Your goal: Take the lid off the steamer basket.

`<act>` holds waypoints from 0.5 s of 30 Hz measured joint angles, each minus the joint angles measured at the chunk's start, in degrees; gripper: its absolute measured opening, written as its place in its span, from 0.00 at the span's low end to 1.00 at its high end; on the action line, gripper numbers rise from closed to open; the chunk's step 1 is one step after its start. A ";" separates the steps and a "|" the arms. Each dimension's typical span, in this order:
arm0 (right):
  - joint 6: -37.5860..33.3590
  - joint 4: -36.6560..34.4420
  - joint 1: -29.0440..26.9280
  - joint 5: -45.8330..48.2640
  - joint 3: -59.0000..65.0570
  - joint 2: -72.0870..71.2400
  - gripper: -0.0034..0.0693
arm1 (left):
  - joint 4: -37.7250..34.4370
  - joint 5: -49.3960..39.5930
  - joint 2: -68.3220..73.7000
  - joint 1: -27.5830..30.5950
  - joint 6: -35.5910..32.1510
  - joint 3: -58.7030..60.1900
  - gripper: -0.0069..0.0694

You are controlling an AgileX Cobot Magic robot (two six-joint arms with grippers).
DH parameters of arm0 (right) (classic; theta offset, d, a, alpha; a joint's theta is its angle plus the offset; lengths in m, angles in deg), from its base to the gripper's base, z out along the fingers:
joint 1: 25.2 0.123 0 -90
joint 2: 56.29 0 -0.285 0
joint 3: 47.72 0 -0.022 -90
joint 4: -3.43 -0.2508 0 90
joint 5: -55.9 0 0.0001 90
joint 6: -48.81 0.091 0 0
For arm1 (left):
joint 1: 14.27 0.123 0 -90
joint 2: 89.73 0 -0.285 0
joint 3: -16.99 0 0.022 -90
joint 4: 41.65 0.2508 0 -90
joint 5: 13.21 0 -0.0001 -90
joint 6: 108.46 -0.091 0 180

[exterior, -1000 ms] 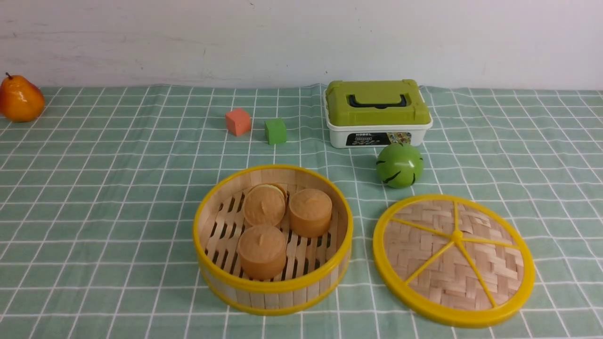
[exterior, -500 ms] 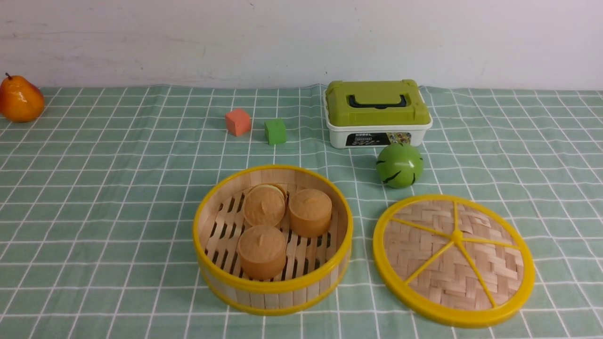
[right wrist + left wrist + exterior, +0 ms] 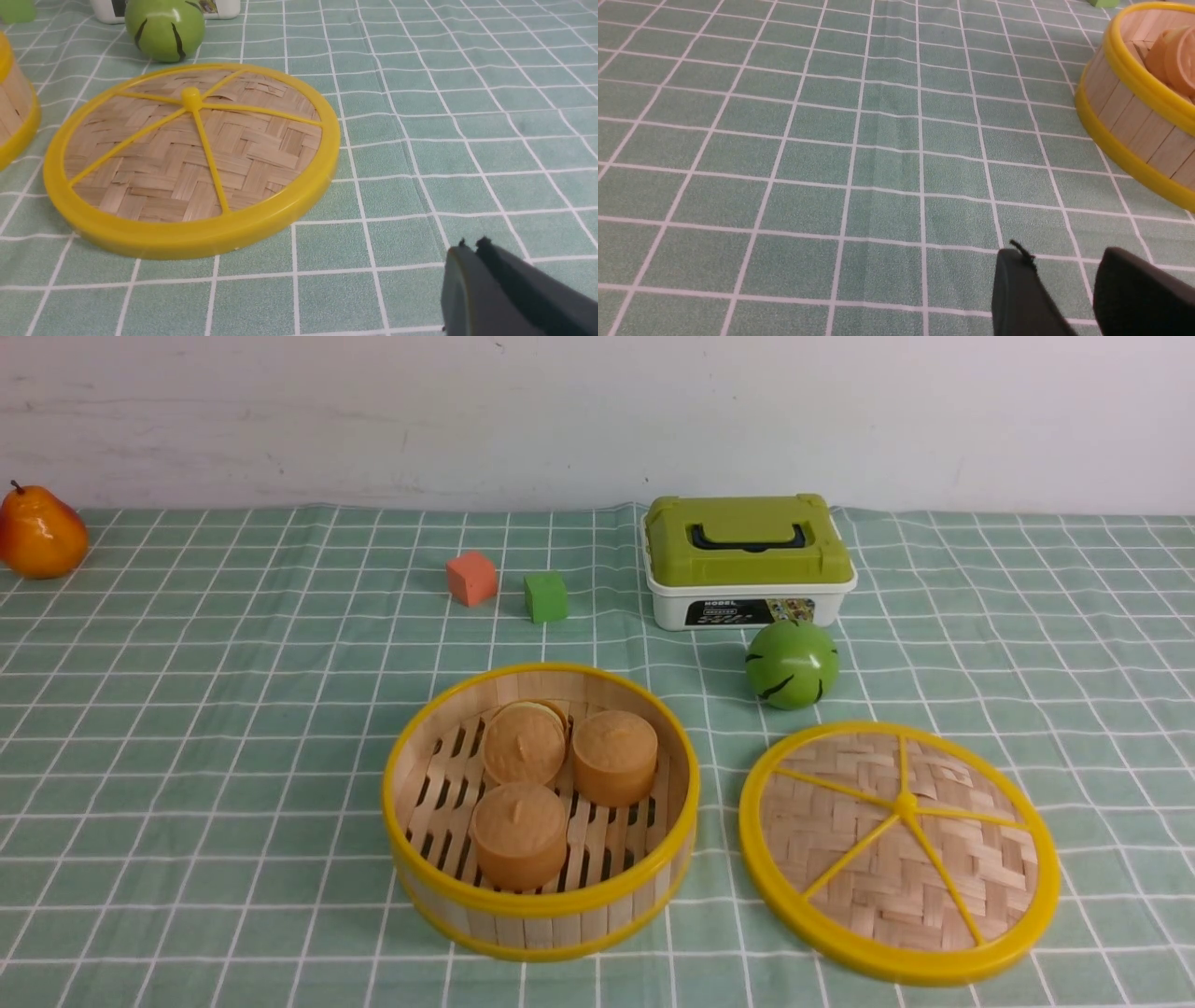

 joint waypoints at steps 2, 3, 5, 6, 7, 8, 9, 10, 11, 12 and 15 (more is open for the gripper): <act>0.00 0.00 0.00 0.00 0.00 0.00 0.04 | 0.00 0.00 0.00 0.00 0.00 0.00 0.40; 0.00 0.00 0.00 0.00 0.00 0.00 0.04 | 0.00 0.00 0.00 0.00 0.00 0.00 0.40; 0.00 0.00 0.00 0.00 0.00 0.00 0.04 | 0.00 0.00 0.00 0.00 0.00 0.00 0.40; 0.00 0.00 0.00 0.00 0.00 0.00 0.05 | 0.00 0.00 0.00 0.00 0.00 0.00 0.40; 0.00 0.00 0.00 0.00 0.00 0.00 0.05 | 0.00 0.00 0.00 0.00 0.00 0.00 0.40; 0.00 0.00 0.00 0.00 0.00 0.00 0.05 | 0.00 0.00 0.00 0.00 0.00 0.00 0.40; 0.00 0.00 0.00 0.00 0.00 0.00 0.05 | 0.00 0.00 0.00 0.00 0.00 0.00 0.40; 0.00 0.00 0.00 0.00 0.00 0.00 0.05 | 0.00 0.00 0.00 0.00 0.00 0.00 0.40; 0.00 0.00 0.00 0.00 0.00 0.00 0.05 | 0.00 0.00 0.00 0.00 0.00 0.00 0.40; 0.00 0.00 0.00 0.00 0.00 0.00 0.06 | 0.00 0.00 0.00 0.00 0.00 0.00 0.40; 0.00 0.00 0.00 0.00 0.00 0.00 0.06 | 0.00 0.00 0.00 0.00 0.00 0.00 0.40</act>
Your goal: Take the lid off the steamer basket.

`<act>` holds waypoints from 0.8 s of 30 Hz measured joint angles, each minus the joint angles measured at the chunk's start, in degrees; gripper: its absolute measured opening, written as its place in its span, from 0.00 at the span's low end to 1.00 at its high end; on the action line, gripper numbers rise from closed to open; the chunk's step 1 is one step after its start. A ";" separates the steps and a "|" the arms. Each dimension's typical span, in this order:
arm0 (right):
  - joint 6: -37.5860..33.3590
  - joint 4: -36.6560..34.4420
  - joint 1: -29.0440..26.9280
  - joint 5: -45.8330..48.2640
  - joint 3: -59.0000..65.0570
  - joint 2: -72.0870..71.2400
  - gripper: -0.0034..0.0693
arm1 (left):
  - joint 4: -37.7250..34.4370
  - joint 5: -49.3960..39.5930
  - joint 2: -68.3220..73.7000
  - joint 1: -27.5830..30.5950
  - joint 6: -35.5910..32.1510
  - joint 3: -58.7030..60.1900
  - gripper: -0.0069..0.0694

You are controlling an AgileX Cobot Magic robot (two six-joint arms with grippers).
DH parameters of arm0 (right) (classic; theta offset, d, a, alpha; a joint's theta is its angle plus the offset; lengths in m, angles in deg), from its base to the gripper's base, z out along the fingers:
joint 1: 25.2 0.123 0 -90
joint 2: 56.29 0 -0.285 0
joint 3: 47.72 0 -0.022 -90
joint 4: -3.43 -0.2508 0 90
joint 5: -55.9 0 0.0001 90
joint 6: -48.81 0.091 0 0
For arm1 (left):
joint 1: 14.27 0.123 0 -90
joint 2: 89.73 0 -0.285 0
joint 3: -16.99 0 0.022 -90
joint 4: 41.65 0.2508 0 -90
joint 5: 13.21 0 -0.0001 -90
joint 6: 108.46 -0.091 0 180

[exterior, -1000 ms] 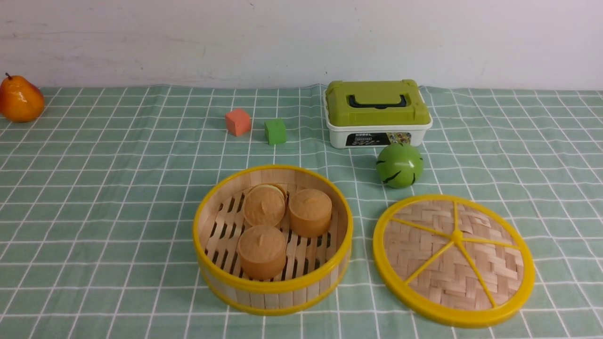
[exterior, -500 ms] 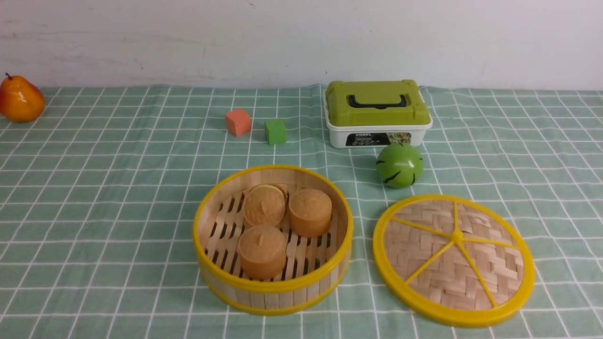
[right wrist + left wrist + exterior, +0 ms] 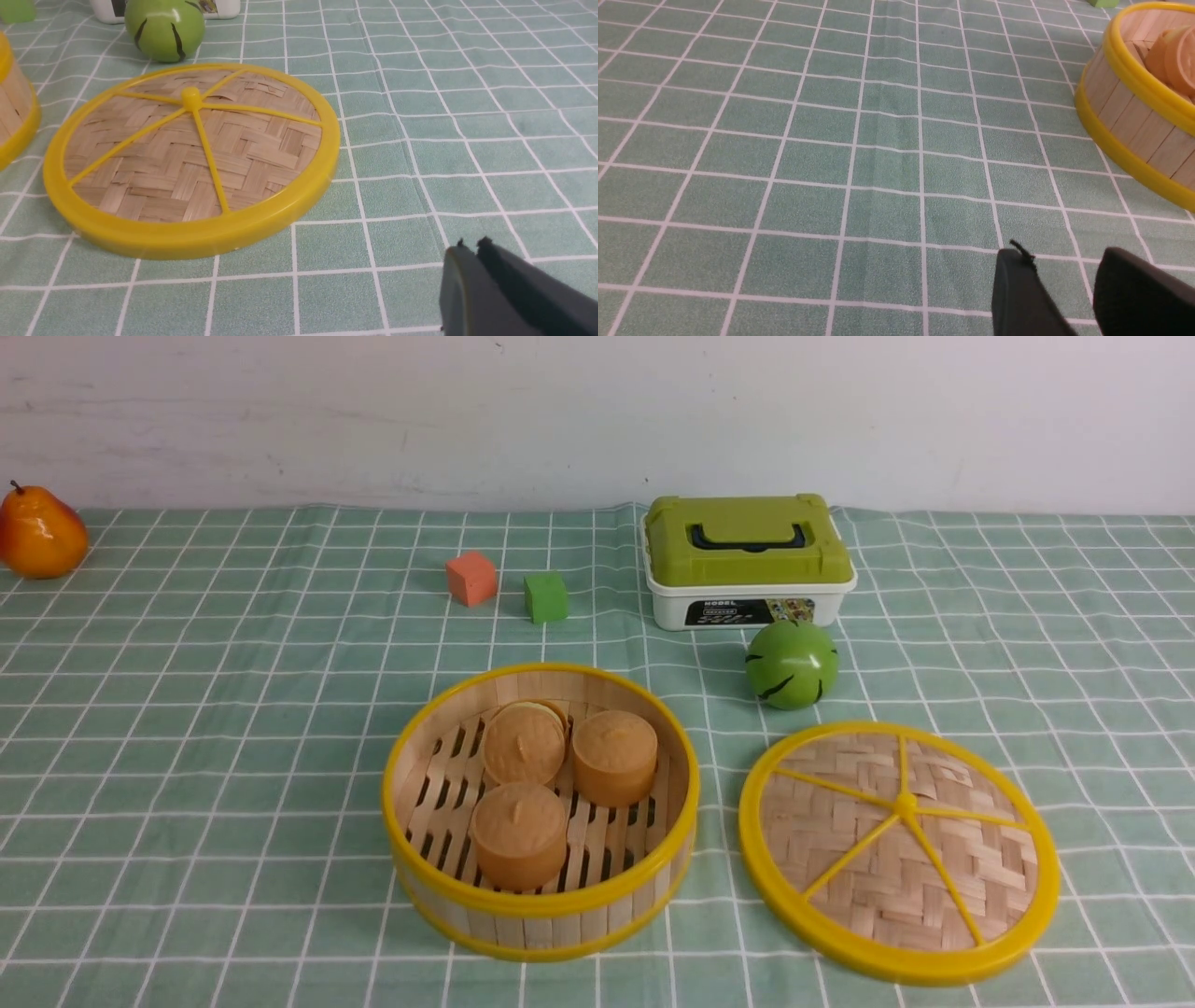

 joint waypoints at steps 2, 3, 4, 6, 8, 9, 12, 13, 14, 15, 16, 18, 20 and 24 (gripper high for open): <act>0.00 0.00 0.00 0.00 0.00 0.00 0.07 | 0.00 0.00 0.00 0.00 0.00 0.00 0.40; 0.00 0.00 0.00 0.00 0.00 0.00 0.07 | 0.00 0.00 0.00 0.00 0.00 0.00 0.40; 0.00 0.00 0.00 0.00 0.00 0.00 0.07 | 0.00 0.00 0.00 0.00 0.00 0.00 0.40; 0.00 0.00 0.00 0.00 0.00 0.00 0.07 | 0.00 0.00 0.00 0.00 0.00 0.00 0.40; 0.00 0.00 0.00 0.00 0.00 0.00 0.08 | 0.00 0.00 0.00 0.00 0.00 0.00 0.40; 0.00 0.00 0.00 0.00 0.00 0.00 0.08 | 0.00 0.00 0.00 0.00 0.00 0.00 0.40; 0.00 0.00 0.00 0.00 0.00 0.00 0.08 | 0.00 0.00 0.00 0.00 0.00 0.00 0.40; 0.00 0.00 0.00 0.00 0.00 0.00 0.08 | 0.00 0.00 0.00 0.00 0.00 0.00 0.40; 0.00 0.00 0.00 0.00 0.00 0.00 0.08 | 0.00 0.00 0.00 0.00 0.00 0.00 0.40; 0.00 0.00 0.00 0.00 0.00 0.00 0.09 | 0.00 0.00 0.00 0.00 0.00 0.00 0.40; 0.00 0.00 0.00 0.00 0.00 0.00 0.09 | 0.00 0.00 0.00 0.00 0.00 0.00 0.40; 0.00 0.00 0.00 0.00 0.00 0.00 0.09 | 0.00 0.00 0.00 0.00 0.00 0.00 0.40; 0.00 0.00 0.00 0.00 0.00 0.00 0.09 | 0.00 0.00 0.00 0.00 0.00 0.00 0.40; 0.00 0.00 0.00 0.00 0.00 0.00 0.10 | 0.00 0.00 0.00 0.00 0.00 0.00 0.40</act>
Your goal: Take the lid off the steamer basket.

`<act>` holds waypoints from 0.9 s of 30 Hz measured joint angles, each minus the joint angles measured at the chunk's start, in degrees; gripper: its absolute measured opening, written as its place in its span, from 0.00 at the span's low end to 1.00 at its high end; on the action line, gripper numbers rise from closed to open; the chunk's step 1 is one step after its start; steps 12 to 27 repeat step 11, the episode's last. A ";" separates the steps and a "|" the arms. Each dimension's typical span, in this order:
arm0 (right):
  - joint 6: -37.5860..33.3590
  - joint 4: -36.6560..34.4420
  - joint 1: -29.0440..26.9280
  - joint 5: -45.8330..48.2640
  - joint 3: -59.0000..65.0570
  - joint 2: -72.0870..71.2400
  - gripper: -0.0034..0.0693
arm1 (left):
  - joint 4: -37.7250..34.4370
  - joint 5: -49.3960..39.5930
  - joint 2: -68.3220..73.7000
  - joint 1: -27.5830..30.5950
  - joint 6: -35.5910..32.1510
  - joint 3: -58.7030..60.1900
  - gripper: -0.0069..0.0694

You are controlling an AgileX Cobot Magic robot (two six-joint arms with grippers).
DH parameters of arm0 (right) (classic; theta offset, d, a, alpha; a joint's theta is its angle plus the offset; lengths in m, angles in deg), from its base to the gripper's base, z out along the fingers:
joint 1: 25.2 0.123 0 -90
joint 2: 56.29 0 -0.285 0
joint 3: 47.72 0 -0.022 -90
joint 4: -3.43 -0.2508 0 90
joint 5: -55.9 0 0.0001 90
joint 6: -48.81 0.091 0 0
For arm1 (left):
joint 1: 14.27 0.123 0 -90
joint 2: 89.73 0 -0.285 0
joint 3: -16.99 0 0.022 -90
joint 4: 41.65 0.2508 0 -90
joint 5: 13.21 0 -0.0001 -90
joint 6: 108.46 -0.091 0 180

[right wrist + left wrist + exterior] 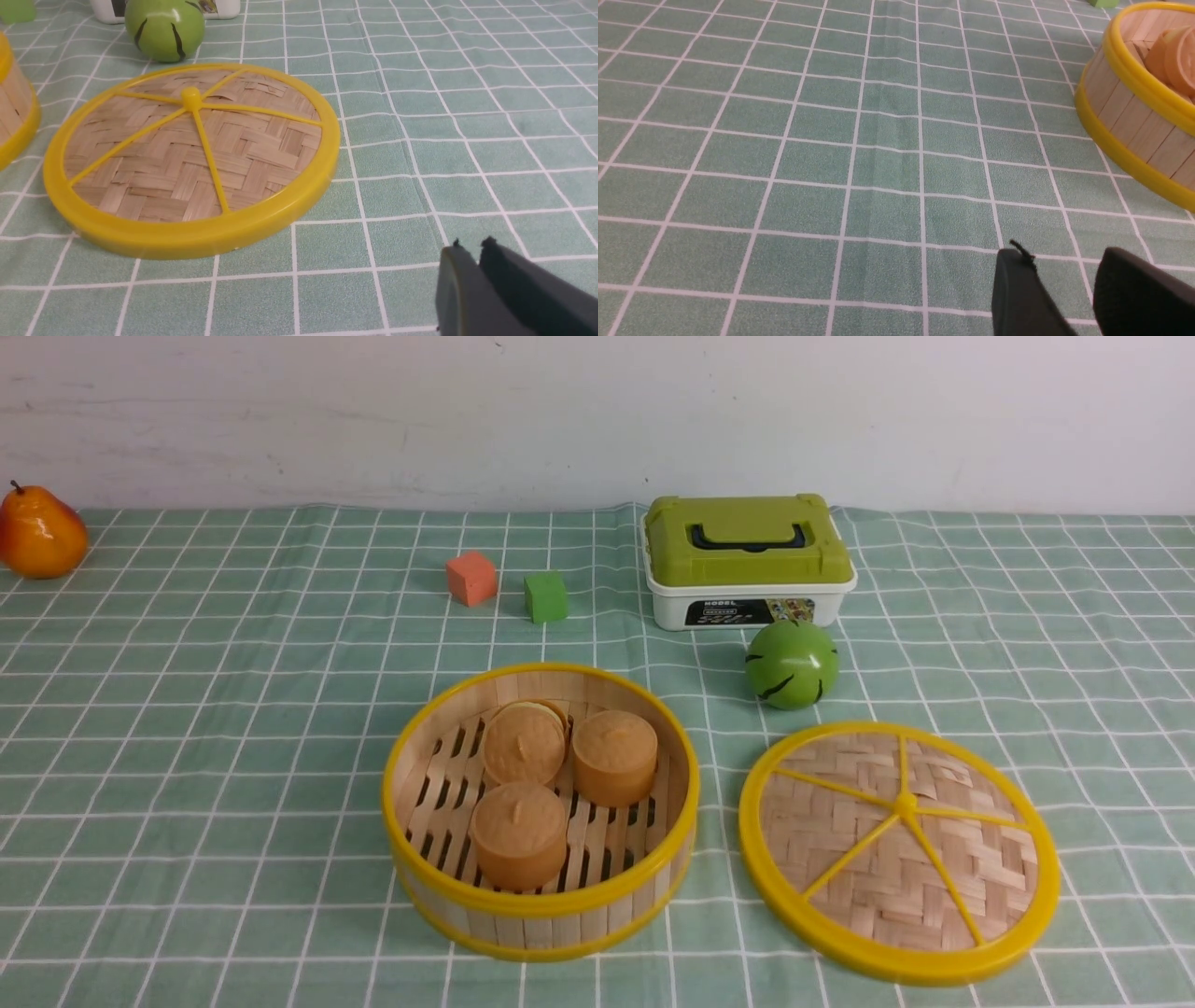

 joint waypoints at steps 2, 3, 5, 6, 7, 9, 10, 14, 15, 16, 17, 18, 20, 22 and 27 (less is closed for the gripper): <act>0.00 0.00 0.00 0.00 0.00 0.00 0.10 | 0.00 0.00 0.00 0.00 0.00 0.00 0.40; 0.00 0.00 0.00 0.00 0.00 0.00 0.11 | 0.00 0.00 0.00 0.00 0.00 0.00 0.40; 0.00 0.00 0.00 0.00 0.00 0.00 0.11 | 0.00 0.00 0.00 0.00 0.00 0.00 0.40; 0.00 0.00 0.00 0.00 0.00 0.00 0.11 | 0.00 0.00 0.00 0.00 0.00 0.00 0.40; 0.00 0.00 0.00 0.00 0.00 0.00 0.11 | 0.00 0.00 0.00 0.00 0.00 0.00 0.40; 0.00 0.00 0.00 0.00 0.00 0.00 0.11 | 0.00 0.00 0.00 0.00 0.00 0.00 0.40; 0.00 0.00 0.00 0.00 0.00 0.00 0.11 | 0.00 0.00 0.00 0.00 0.00 0.00 0.40; 0.00 0.00 0.00 0.00 0.00 0.00 0.12 | 0.00 0.00 0.00 0.00 0.00 0.00 0.40; 0.00 0.00 0.00 0.00 0.00 0.00 0.12 | 0.00 0.00 0.00 0.00 0.00 0.00 0.40; 0.00 0.00 0.00 0.00 0.00 0.00 0.12 | 0.00 0.00 0.00 0.00 0.00 0.00 0.40; 0.00 0.00 0.00 0.00 0.00 0.00 0.12 | 0.00 0.00 0.00 0.00 0.00 0.00 0.40; 0.00 0.00 0.00 0.00 0.00 0.00 0.12 | 0.00 0.00 0.00 0.00 0.00 0.00 0.40; 0.00 0.00 0.00 0.00 0.00 0.00 0.12 | 0.00 0.00 0.00 0.00 0.00 0.00 0.40; 0.00 0.00 0.00 0.00 0.00 0.00 0.12 | 0.00 0.00 0.00 0.00 0.00 0.00 0.40; 0.00 0.00 0.00 0.00 0.00 0.00 0.12 | 0.00 0.00 0.00 0.00 0.00 0.00 0.40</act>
